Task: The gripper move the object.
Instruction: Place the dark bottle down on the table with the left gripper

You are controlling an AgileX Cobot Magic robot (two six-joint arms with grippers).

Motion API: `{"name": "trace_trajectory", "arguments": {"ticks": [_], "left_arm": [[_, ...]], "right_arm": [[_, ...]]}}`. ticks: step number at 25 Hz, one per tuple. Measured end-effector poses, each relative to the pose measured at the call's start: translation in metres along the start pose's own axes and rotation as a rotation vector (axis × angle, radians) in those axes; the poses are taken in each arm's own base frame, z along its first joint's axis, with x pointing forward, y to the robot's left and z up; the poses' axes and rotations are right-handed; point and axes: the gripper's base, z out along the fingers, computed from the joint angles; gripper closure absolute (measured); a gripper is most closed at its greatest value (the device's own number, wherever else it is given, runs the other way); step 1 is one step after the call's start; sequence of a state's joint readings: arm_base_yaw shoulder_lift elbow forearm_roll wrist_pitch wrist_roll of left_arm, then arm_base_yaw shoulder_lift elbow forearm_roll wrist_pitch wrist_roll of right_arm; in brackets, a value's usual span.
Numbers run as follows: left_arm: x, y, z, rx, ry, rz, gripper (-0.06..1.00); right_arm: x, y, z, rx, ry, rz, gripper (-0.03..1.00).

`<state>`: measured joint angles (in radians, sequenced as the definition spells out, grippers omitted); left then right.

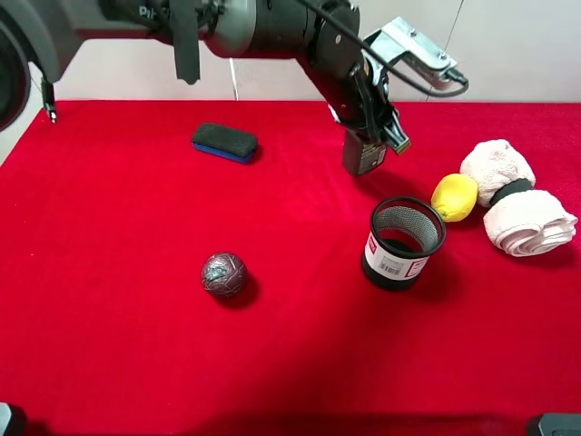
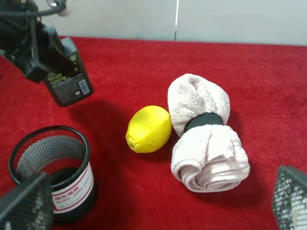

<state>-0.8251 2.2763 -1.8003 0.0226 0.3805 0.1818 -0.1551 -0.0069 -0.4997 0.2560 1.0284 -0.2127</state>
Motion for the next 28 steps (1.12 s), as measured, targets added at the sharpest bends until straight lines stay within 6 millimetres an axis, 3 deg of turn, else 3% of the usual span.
{"name": "trace_trajectory", "arguments": {"ticks": [5, 28], "left_arm": [[0.012, -0.003, 0.007, 0.002, 0.008, 0.004, 0.53], [0.024, -0.005, 0.014, -0.002, -0.026, 0.010, 0.53]], "right_arm": [[0.000, 0.000, 0.000, 0.000, 0.000, 0.000, 0.27], [0.000, 0.000, 0.000, 0.000, 0.000, 0.000, 0.27]]}}
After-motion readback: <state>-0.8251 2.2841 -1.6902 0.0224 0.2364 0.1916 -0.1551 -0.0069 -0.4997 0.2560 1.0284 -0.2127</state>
